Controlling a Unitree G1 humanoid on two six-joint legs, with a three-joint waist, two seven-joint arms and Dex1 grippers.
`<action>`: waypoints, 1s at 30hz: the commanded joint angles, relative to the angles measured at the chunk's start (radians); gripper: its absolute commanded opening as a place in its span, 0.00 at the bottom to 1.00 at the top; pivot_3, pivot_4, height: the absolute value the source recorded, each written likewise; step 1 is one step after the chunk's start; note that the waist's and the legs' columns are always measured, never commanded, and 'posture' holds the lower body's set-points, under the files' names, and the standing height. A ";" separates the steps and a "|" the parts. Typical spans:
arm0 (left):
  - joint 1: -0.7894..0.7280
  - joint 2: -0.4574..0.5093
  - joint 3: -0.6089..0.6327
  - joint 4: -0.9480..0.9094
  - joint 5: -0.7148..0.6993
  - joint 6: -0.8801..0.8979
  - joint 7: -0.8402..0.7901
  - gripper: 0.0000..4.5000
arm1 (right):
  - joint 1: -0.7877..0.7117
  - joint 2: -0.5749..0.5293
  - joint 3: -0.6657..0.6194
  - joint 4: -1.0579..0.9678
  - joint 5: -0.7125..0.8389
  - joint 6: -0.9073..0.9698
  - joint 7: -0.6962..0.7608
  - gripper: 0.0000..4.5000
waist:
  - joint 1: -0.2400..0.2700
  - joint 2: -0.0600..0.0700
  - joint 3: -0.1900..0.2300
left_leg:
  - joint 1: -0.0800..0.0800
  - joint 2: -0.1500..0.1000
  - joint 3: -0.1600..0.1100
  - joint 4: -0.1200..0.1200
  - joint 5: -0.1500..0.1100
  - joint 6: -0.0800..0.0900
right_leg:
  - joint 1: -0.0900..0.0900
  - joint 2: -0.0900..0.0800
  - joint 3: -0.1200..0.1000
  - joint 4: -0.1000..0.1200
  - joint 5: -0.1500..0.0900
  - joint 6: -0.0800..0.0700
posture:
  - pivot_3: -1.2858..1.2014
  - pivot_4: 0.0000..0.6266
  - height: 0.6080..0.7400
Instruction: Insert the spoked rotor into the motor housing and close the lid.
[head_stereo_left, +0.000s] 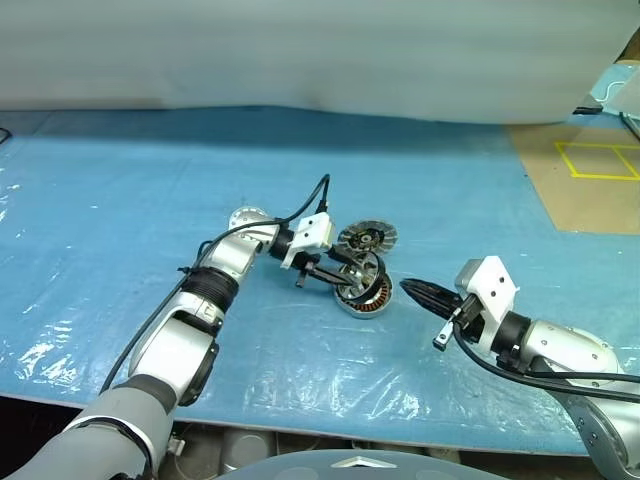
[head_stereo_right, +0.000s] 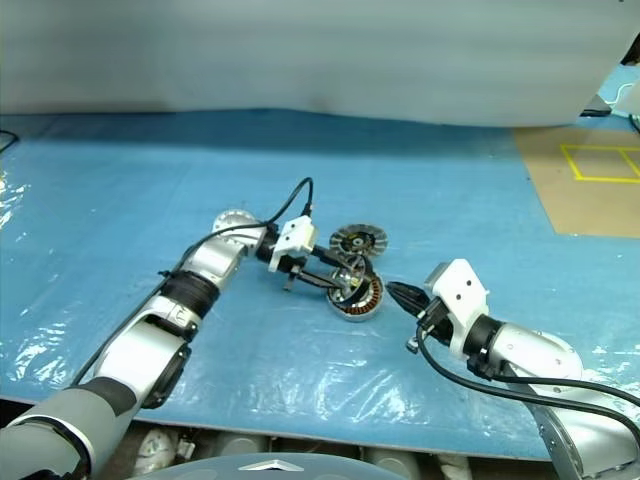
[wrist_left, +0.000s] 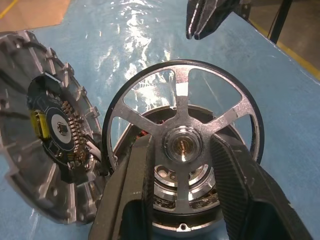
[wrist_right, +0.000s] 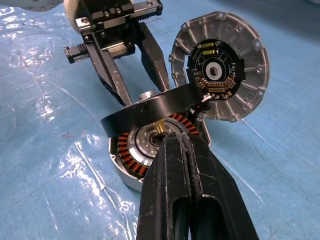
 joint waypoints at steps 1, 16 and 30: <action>-0.016 0.015 -0.027 0.008 0.039 -0.017 -0.003 0.29 | 0.001 0.000 -0.020 -0.048 0.007 0.000 -0.008 0.00 | -0.001 0.000 0.000 | 0.000 0.000 0.000 0.000 0.000 0.000 | 0.000 0.000 0.000 0.000 0.000 0.000 | 0.52 0.24 1.00; -0.040 0.012 -0.028 -0.025 0.037 0.002 -0.008 0.57 | 0.024 0.032 0.009 -0.004 -0.042 -0.052 -0.013 0.00 | -0.003 0.000 0.000 | 0.000 0.000 0.000 0.000 0.000 0.000 | 0.000 0.000 0.000 0.000 0.000 0.000 | 0.52 0.24 1.00; 0.100 0.102 0.179 -0.439 -0.319 0.321 -0.023 0.57 | -0.052 0.017 -0.021 0.003 0.040 -0.050 0.063 0.00 | -0.010 0.002 0.001 | -0.001 0.000 0.000 0.000 0.000 0.000 | -0.001 0.000 -0.001 0.000 -0.001 -0.003 | 0.52 0.24 1.00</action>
